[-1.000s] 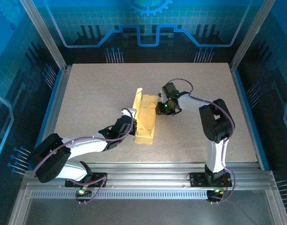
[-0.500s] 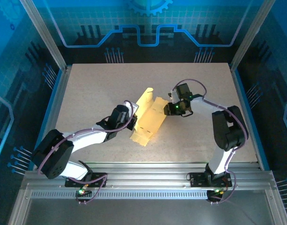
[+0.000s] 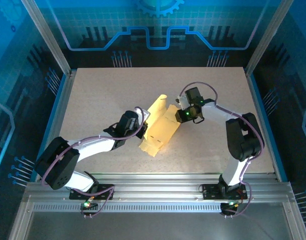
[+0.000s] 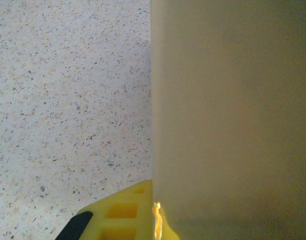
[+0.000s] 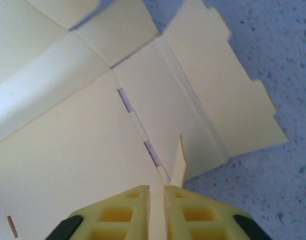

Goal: Fold the paper box

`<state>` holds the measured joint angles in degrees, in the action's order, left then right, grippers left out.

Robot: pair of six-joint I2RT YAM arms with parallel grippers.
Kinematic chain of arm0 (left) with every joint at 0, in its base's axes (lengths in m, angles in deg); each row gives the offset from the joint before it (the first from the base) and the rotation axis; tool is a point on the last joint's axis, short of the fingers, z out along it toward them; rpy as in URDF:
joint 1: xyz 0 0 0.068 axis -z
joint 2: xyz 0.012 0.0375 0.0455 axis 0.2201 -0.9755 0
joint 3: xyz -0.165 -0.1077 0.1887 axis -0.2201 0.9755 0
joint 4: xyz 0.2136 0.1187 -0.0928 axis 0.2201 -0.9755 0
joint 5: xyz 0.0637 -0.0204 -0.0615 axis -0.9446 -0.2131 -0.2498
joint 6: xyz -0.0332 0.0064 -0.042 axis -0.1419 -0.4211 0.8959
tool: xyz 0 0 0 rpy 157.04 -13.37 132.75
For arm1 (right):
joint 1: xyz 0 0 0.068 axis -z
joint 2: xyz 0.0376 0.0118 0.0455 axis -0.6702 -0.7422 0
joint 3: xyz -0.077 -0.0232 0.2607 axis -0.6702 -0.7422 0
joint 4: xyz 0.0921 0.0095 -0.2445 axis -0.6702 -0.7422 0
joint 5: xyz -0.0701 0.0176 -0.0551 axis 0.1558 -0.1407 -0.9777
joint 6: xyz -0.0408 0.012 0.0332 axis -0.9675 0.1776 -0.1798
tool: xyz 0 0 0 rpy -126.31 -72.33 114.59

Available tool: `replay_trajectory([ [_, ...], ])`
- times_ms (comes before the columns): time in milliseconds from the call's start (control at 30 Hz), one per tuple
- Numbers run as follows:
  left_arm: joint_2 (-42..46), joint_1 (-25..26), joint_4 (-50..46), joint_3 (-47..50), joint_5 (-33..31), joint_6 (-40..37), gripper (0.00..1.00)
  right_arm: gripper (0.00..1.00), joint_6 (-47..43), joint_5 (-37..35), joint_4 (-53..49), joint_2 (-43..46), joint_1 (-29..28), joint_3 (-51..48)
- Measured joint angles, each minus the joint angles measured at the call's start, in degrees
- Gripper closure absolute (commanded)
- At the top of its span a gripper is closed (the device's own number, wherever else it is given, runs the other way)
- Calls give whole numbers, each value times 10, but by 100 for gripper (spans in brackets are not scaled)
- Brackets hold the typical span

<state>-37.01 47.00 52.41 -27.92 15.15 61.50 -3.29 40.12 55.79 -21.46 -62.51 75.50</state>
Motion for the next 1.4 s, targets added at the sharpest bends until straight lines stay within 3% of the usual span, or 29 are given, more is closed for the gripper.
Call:
replay_trajectory([
  [300,0,4,0,0,11,-6,96,98,-38,-19,-35,-33,-47,34],
  [467,0,5,0,0,13,-6,96,69,-12,-21,-36,-28,-42,28],
  [533,0,5,0,0,13,-6,96,62,6,-5,-31,-17,-29,19],
  [633,0,4,0,0,13,0,96,56,53,54,-11,-9,9,17],
  [767,-5,-16,-20,-16,27,52,96,56,135,145,47,-9,71,19],
  [867,-17,-58,-27,-32,80,106,97,60,139,177,52,-17,76,48],
  [1100,-20,-125,-25,-34,211,168,100,58,29,256,32,-44,75,113],
  [1267,-20,-171,-13,-49,334,189,100,55,-126,315,-50,-87,77,192],
  [1400,-20,-200,-12,-82,409,192,100,45,-253,356,-123,-105,84,236],
])
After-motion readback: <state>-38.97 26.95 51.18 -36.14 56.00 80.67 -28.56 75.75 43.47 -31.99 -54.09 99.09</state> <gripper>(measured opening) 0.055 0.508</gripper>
